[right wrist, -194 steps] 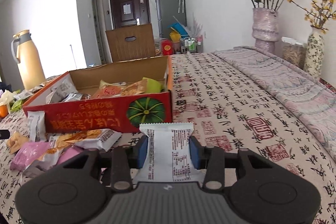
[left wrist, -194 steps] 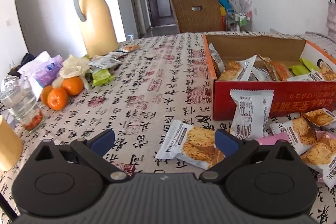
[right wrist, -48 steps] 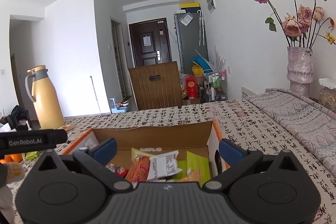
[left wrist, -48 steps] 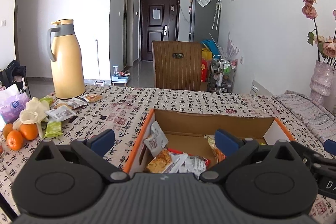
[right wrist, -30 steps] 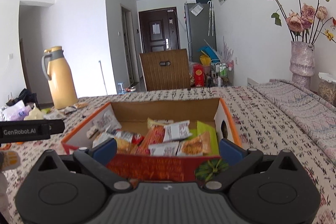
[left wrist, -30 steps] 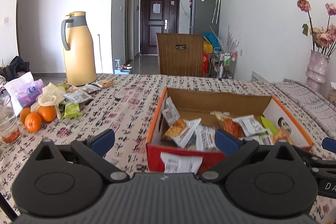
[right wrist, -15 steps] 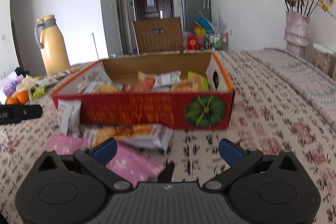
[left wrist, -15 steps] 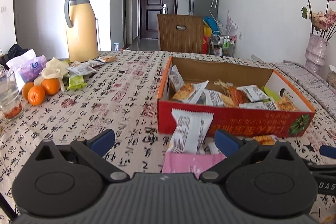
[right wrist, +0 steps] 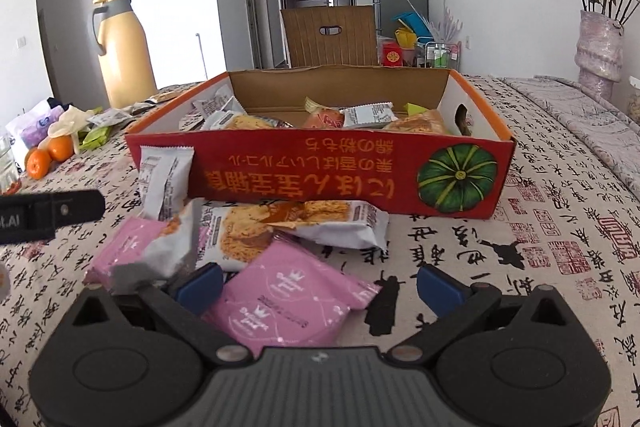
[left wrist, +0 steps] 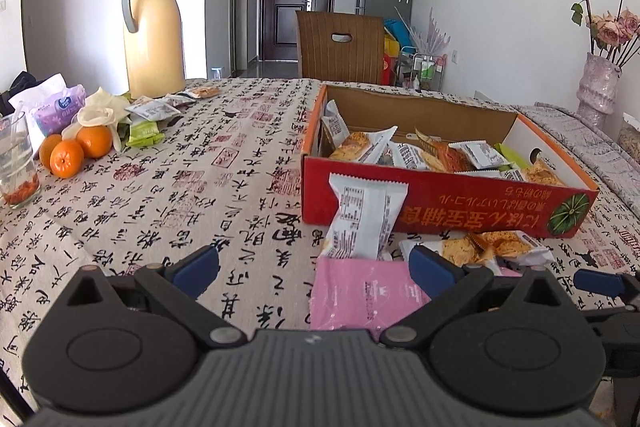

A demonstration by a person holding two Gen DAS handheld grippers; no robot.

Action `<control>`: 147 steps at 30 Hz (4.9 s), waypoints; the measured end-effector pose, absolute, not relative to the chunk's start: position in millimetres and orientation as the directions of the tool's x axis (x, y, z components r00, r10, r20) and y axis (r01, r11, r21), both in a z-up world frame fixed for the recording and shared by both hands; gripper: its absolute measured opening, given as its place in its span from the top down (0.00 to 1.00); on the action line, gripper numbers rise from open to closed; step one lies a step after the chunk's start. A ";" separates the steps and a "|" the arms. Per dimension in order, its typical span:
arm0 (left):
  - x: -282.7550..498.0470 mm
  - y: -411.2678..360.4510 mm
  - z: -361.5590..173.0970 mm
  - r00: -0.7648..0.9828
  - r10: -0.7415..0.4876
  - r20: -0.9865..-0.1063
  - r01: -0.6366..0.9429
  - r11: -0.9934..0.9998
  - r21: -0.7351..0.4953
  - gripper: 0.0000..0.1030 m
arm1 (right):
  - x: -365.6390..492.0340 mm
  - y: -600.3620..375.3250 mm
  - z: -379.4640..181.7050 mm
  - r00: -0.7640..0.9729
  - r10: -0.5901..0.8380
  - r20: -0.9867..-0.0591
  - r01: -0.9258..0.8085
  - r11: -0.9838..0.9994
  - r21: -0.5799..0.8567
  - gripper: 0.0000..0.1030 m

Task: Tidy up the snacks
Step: 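Grasp a pink packet with the right gripper while the left approaches another pink packet, then close the left gripper on the pink packet and lift it, then carry both pink packets over the box and release them inside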

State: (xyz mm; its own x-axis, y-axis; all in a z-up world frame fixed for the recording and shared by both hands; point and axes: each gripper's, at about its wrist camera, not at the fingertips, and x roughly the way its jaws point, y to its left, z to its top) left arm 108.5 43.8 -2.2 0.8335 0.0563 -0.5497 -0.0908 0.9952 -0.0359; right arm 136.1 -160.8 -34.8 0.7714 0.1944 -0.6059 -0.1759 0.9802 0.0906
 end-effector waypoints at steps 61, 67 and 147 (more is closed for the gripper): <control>148.1 -0.5 -38.8 0.707 0.065 -0.704 -0.064 0.998 0.029 0.00 | 116.9 -245.5 -39.1 0.861 0.069 -0.504 -0.017 0.994 0.107 0.41; 149.7 -0.2 -42.0 0.703 0.058 -0.709 -0.059 0.998 0.023 0.06 | 118.9 -244.3 -40.4 0.862 0.079 -0.500 -0.025 0.993 0.114 0.41; 274.6 -11.4 33.6 0.867 0.060 -0.494 -0.080 0.997 -0.019 0.32 | 268.3 -204.9 10.9 0.919 0.120 -0.375 -0.091 0.991 0.094 0.41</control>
State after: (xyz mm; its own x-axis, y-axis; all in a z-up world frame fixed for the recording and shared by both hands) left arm 274.6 -11.4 33.6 0.8672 0.0604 -0.4944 -0.0803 0.9966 -0.0192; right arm 268.3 -204.9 10.9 0.9190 0.1203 -0.3754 -0.0913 0.9914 0.0941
